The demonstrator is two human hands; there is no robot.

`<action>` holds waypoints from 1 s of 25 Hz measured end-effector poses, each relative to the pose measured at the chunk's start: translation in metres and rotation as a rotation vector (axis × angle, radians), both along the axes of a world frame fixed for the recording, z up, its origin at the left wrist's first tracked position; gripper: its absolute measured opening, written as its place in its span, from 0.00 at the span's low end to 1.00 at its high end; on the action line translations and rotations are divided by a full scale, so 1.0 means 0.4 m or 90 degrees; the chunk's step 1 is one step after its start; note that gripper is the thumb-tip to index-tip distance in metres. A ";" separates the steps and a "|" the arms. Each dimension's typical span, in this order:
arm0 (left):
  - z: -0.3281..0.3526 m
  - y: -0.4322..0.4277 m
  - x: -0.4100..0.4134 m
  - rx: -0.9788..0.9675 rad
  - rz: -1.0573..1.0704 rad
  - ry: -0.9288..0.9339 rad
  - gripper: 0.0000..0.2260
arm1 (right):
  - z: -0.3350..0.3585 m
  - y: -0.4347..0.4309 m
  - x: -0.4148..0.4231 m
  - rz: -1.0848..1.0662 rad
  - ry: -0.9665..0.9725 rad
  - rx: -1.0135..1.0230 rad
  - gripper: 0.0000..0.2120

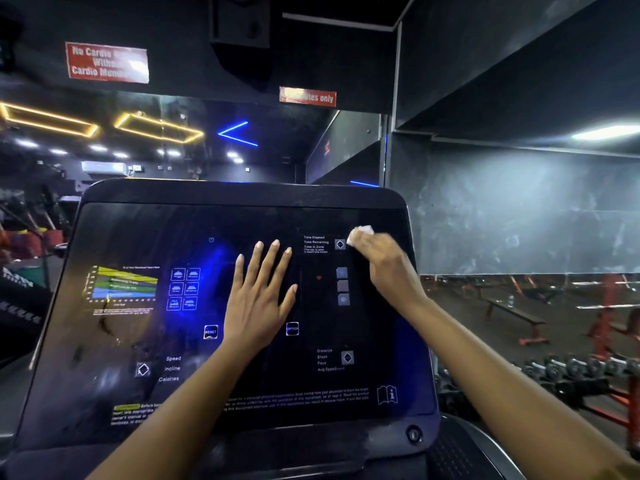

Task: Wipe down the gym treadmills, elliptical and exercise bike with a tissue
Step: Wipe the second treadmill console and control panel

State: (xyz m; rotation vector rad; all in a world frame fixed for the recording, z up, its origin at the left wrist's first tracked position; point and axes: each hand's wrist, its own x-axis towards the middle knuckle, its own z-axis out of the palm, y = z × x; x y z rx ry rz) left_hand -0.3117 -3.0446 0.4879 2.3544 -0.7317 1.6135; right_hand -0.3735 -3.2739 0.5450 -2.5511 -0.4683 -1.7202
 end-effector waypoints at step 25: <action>-0.006 -0.001 0.003 -0.004 -0.003 -0.007 0.27 | 0.038 0.032 0.021 0.000 -0.015 0.034 0.19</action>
